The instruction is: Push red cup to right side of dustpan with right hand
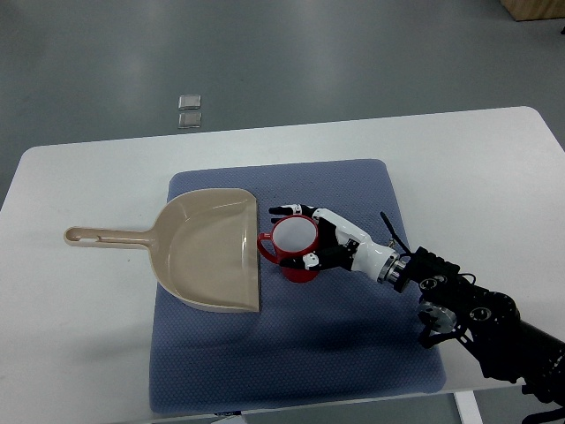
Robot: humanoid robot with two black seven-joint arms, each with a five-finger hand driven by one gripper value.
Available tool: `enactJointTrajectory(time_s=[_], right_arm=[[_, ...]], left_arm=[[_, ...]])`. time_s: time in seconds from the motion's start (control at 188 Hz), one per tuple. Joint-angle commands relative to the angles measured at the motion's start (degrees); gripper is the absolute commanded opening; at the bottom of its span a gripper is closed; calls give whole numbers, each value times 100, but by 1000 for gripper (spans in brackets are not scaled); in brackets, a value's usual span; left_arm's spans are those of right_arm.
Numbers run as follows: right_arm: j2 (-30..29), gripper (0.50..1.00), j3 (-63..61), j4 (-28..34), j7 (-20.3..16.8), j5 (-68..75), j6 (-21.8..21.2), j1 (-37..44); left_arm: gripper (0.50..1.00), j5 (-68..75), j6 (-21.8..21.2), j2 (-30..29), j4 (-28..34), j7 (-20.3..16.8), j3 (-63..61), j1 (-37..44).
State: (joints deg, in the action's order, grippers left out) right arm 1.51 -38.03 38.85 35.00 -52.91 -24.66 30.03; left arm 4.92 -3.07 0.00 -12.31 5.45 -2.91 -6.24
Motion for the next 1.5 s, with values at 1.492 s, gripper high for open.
enactJointTrajectory(time_s=[1.492], right_arm=[[86, 934, -55, 334, 0, 123, 13, 73]], left_arm=[[1000, 0, -1, 0, -17, 0, -8, 0]])
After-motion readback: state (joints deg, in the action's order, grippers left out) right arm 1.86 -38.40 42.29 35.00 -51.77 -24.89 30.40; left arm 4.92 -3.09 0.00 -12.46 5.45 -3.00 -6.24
